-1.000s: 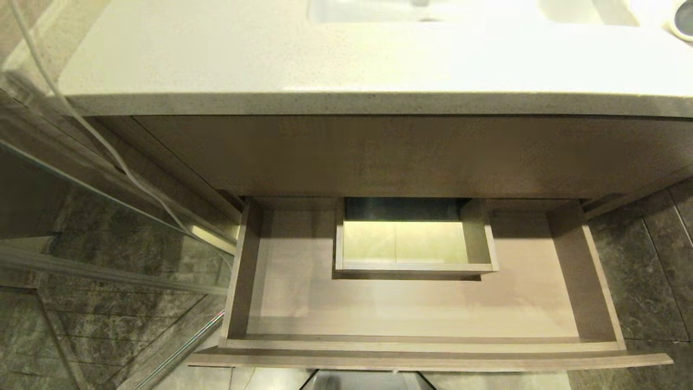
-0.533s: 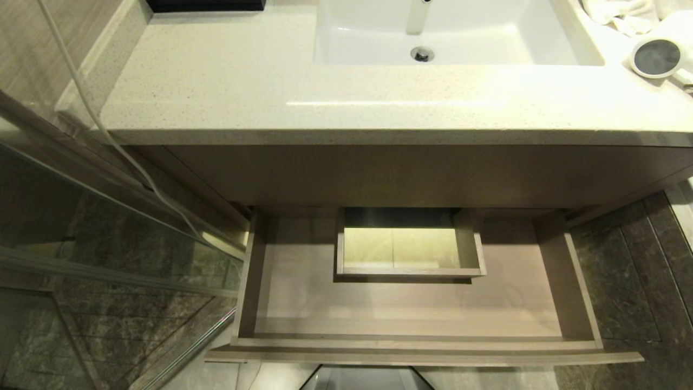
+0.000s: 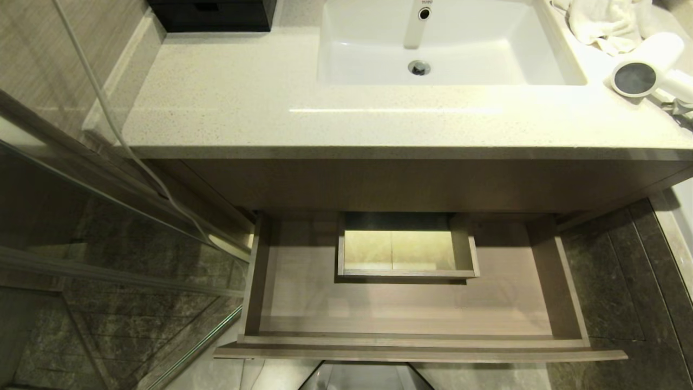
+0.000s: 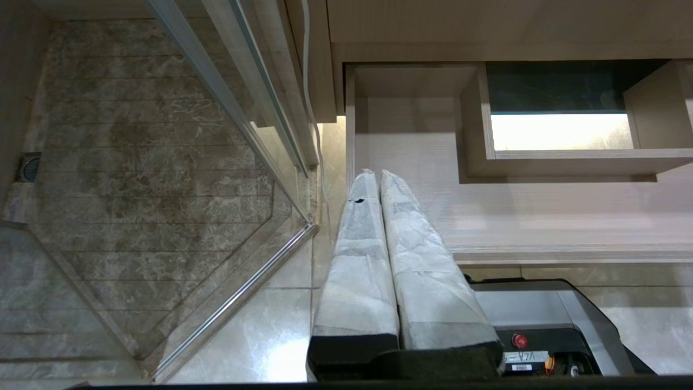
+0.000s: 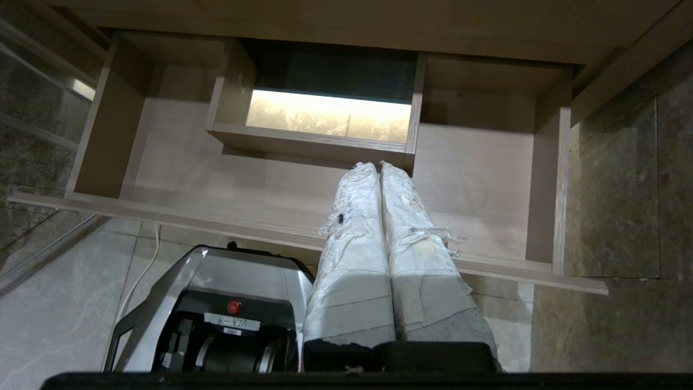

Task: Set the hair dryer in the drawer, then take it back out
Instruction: Pick up the hairdryer

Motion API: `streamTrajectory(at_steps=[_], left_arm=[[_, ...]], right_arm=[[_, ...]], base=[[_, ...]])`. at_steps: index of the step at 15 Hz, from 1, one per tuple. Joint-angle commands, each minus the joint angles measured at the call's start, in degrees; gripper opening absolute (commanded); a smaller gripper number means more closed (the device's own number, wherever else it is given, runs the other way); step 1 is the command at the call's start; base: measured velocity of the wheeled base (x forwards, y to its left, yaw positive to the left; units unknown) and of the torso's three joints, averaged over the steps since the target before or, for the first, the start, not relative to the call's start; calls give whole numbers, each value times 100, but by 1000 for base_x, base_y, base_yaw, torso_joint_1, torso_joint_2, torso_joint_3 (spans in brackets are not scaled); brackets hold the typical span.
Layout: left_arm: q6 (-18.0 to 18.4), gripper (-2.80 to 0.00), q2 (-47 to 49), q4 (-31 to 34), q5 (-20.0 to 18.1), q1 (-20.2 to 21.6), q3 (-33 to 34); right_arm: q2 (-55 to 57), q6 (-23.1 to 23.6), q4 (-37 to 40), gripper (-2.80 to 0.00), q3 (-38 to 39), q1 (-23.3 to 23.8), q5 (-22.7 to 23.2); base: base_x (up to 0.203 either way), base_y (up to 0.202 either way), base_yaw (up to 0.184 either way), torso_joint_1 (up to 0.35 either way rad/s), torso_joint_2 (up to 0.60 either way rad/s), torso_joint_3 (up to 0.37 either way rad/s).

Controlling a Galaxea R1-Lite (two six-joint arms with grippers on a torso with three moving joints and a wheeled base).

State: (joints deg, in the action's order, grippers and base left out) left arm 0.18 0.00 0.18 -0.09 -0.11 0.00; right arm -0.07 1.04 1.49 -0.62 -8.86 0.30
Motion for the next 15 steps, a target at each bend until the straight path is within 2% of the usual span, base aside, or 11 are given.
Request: streamTrajectory(at_steps=[1,5,15], left_arm=[[-1,-280,0,-1,0,2,7],[-1,-280,0,-1,1,2,1],[-1,-280,0,-1,0,-6,9]], right_arm=[[-222,2,1,-280,1,-1,5],[-222,19,1,-280,1,-1,-4],[-222,19,1,-280,1,-1,5]], base=[[0,0,0,165,-322,-165],[0,0,0,170,-319,-151],[0,0,0,4,-5,-3]])
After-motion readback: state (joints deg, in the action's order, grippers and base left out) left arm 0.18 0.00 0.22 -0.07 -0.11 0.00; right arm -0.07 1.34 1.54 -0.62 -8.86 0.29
